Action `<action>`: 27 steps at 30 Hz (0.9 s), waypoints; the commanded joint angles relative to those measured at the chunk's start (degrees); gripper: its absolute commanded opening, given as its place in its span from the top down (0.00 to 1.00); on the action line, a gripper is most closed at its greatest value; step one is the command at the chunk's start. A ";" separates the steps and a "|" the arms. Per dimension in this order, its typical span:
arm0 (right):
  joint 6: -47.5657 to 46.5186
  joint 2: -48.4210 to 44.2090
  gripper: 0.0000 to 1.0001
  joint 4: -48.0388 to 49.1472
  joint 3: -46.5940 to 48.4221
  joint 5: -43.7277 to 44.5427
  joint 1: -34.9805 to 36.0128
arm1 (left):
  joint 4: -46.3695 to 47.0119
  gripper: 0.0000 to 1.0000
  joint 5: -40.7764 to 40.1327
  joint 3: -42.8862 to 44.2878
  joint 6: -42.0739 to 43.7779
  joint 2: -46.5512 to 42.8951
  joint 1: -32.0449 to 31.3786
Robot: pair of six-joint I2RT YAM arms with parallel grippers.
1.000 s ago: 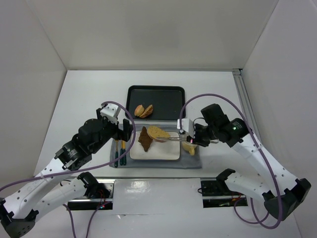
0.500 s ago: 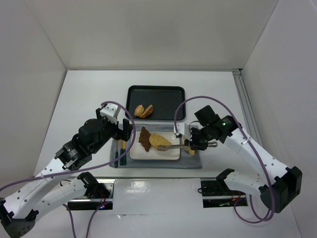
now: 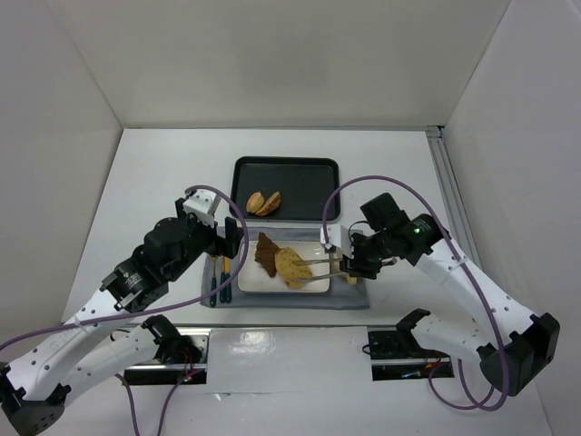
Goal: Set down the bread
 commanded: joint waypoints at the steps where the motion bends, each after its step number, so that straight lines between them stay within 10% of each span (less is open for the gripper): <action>1: -0.87 -3.60 0.47 2.12 3.73 -2.85 -0.39 | 2.71 0.00 -0.62 -0.15 0.31 -0.42 -0.25; 16: 15.11 -9.84 0.53 31.09 -0.64 10.84 -8.73 | 2.71 0.00 -0.62 -0.15 0.31 -0.42 -0.25; 27: 22.77 -1.77 0.53 51.07 -12.34 8.65 -39.83 | 3.24 0.00 0.43 -0.15 0.31 -2.08 -0.25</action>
